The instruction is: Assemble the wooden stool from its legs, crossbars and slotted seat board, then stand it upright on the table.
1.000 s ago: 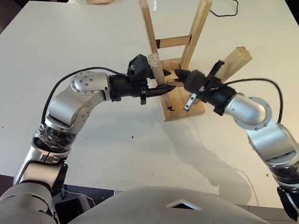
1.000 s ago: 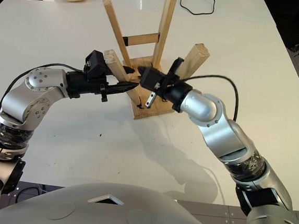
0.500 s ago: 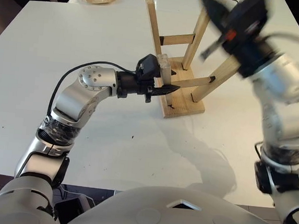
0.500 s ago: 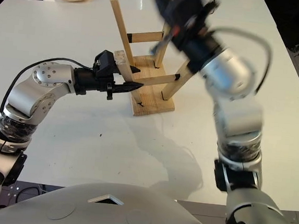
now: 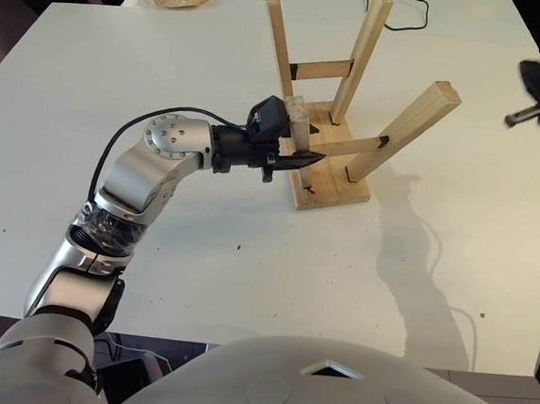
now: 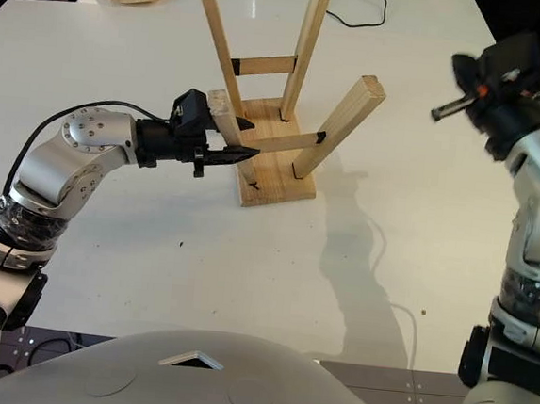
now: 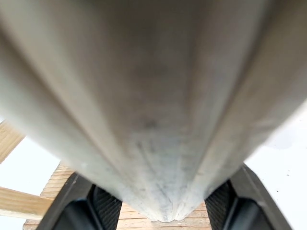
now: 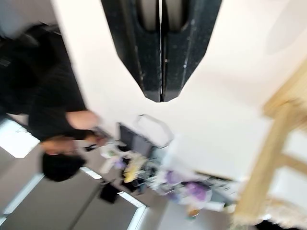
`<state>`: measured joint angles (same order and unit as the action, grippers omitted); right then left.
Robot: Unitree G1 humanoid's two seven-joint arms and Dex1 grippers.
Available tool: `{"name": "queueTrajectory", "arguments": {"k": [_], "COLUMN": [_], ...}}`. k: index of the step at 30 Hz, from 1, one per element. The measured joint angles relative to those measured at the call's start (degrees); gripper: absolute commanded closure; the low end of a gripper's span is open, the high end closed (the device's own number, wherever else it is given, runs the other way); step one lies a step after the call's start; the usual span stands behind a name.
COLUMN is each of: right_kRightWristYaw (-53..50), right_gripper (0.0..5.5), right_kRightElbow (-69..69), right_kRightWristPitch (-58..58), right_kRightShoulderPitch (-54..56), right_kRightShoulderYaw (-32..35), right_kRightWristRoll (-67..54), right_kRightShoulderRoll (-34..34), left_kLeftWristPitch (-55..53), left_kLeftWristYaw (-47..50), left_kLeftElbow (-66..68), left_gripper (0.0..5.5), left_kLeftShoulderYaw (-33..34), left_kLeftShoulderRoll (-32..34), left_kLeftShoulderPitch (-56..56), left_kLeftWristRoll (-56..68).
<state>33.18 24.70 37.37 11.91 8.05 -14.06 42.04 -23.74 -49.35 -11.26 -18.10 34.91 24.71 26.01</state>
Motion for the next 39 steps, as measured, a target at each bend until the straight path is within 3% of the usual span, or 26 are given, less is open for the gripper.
{"name": "queueTrajectory", "arguments": {"k": [1, 2, 9, 16, 22, 28, 31, 35, 39], "right_kRightWristYaw": [-0.04, -1.56, -3.94, 0.20, -4.62, -11.68, -12.72, -13.22, -17.11], "right_gripper": [5.50, 5.50, 5.50, 5.50, 5.50, 5.50, 5.50, 5.50, 5.50], "right_kRightElbow": [4.62, 6.03, 10.78, 7.88, -2.46, -7.21, -7.01, -2.76, 5.80], "right_kRightWristPitch": [1.22, 2.36, 5.39, 1.54, -2.93, -5.38, -5.69, -6.80, -8.63], "right_kRightShoulderPitch": [-1.55, -2.69, -4.65, -4.46, -3.36, -3.92, -6.38, -9.88, -13.01], "right_kRightShoulderYaw": [-6.08, -7.65, -8.19, -10.65, -8.27, -8.19, -8.13, -8.79, -12.26], "right_kRightWristRoll": [-1.79, -1.69, -1.92, -3.45, 1.13, 6.70, 7.36, 7.13, 6.66], "right_kRightShoulderRoll": [-3.66, -5.93, -8.43, -9.28, -10.51, -13.17, -14.74, -17.35, -23.87], "left_kLeftWristPitch": [0.55, 1.30, 4.49, 4.52, 0.31, -12.60, -16.78, -14.48, -8.71], "left_kLeftWristYaw": [-0.62, -1.83, -7.16, -5.09, 2.67, 14.37, 24.91, 34.26, 40.16], "left_kLeftElbow": [0.28, 0.67, 3.80, 9.84, 0.59, -19.21, -16.70, -13.09, -13.92], "left_gripper": [3.47, 3.47, 3.47, 2.40, 2.21, 2.21, 2.66, 3.21, 3.86], "left_kLeftShoulderYaw": [0.29, 1.02, 2.22, 2.18, 8.95, 17.85, 22.38, 26.55, 22.96], "left_kLeftShoulderRoll": [0.21, 1.52, 3.92, 5.43, 5.18, 2.47, -1.38, -7.59, -15.27], "left_kLeftShoulderPitch": [0.00, -0.30, -0.14, -3.51, -9.52, -23.60, -28.99, -31.48, -27.81], "left_kLeftWristRoll": [-0.07, 0.24, 1.49, -6.57, -7.54, -2.66, -6.69, -10.29, -13.60]}}
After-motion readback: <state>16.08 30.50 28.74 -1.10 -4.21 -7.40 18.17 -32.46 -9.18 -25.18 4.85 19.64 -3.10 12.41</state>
